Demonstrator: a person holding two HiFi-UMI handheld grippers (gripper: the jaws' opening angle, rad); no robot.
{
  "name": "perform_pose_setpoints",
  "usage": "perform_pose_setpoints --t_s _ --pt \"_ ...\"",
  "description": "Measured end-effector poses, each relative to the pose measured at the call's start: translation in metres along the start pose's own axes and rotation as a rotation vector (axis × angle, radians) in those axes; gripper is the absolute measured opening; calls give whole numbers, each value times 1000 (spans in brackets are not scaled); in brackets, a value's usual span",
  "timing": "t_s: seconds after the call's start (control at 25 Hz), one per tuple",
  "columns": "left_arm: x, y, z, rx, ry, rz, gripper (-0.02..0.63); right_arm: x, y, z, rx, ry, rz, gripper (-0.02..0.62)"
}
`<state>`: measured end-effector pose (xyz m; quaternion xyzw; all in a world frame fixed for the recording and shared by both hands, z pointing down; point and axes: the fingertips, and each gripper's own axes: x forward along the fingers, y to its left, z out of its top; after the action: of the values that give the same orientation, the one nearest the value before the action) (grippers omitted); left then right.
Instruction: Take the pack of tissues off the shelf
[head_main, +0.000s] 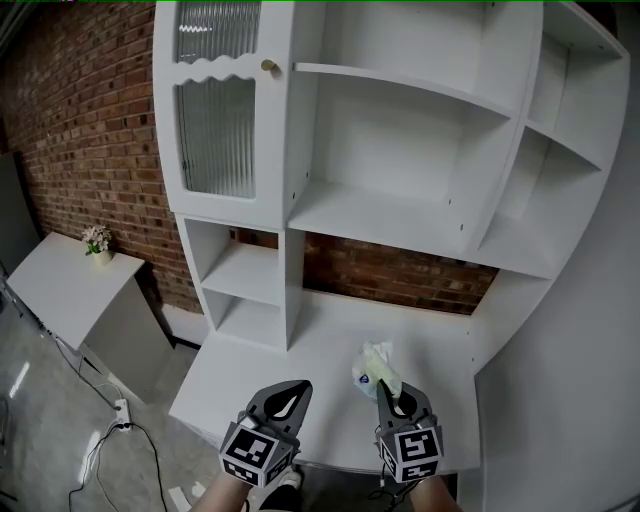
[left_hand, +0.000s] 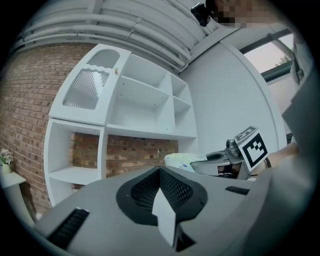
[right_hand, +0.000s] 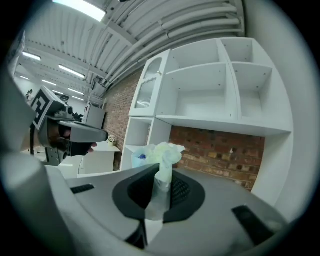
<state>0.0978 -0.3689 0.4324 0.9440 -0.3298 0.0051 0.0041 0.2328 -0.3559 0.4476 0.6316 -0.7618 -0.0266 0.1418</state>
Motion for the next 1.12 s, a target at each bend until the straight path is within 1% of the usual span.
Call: perform_pose_setpoints --t_s 0.2,0.52,0.68,0.88,1.12 --pt "1 -9 -2 7 4 -2 15 -8 1 -9 8 -5 -8 12" --pt "7 -10 3 18 3 -4 15 -8 0 -1 11 -25 2 7" --pt "8 -13 -1 25 10 -12 15 -9 0 -6 34 -21 8 6" --pt "6 -8 -3 6 16 6 15 -12 3 -11 89 -9 11 6" --pt "12 -9 -7 11 24 -1 15 -12 3 -16 96 -3 14 6"
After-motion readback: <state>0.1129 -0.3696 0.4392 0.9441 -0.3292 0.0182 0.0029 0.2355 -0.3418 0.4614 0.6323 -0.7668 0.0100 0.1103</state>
